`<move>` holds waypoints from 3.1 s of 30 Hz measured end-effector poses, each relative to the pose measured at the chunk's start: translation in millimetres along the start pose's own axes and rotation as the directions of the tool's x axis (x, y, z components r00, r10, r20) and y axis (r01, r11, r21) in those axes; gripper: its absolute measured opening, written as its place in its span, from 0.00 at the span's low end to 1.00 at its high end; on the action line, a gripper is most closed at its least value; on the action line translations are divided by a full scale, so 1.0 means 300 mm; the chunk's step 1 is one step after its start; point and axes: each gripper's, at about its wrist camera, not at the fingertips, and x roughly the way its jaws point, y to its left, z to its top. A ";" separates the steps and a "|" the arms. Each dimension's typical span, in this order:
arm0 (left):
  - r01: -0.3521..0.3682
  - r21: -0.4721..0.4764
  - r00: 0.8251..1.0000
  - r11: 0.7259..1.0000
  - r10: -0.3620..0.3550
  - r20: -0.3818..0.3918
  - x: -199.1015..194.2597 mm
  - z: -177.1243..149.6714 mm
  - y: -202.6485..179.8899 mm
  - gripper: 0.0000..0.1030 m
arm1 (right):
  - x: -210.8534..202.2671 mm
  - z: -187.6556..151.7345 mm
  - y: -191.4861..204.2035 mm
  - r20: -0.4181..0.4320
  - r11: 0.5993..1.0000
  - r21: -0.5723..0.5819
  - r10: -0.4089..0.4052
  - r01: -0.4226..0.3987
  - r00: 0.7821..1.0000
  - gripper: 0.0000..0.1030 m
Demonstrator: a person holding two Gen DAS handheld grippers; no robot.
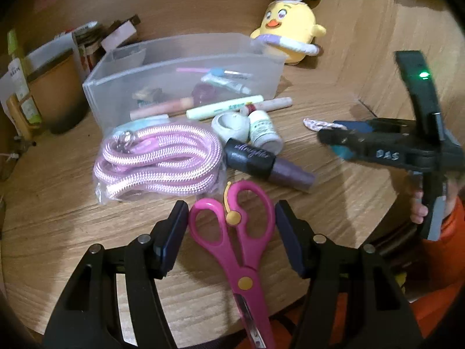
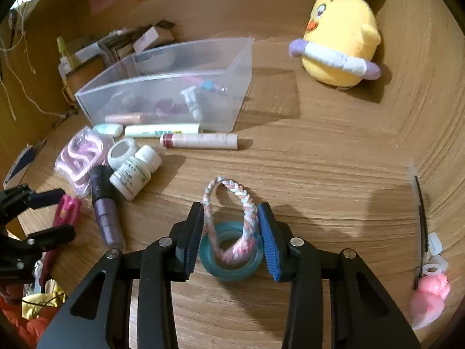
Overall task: Organize objects
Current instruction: 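Move the left gripper to the pink scissors while the right gripper grasps the braided cord, then carry the pink scissors and braided cord into the clear box and release both, then grasp the bagged pink rope with the left gripper while the right gripper grasps the teal tape roll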
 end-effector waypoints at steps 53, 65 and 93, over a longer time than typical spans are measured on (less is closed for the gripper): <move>-0.107 -0.194 0.927 0.975 0.168 0.335 -0.191 0.554 0.343 0.59 | -0.085 0.514 0.174 0.306 0.998 -0.065 0.035 -0.016 0.951 0.10; -0.119 -0.198 0.950 0.973 0.170 0.263 0.008 0.595 0.366 0.59 | 0.131 0.538 0.253 0.169 0.990 -0.143 0.029 -0.005 0.985 0.10; -0.148 -0.218 0.975 0.965 0.179 0.129 0.071 0.501 0.433 0.81 | 0.146 0.489 0.290 0.103 0.982 -0.188 0.005 0.015 0.995 0.55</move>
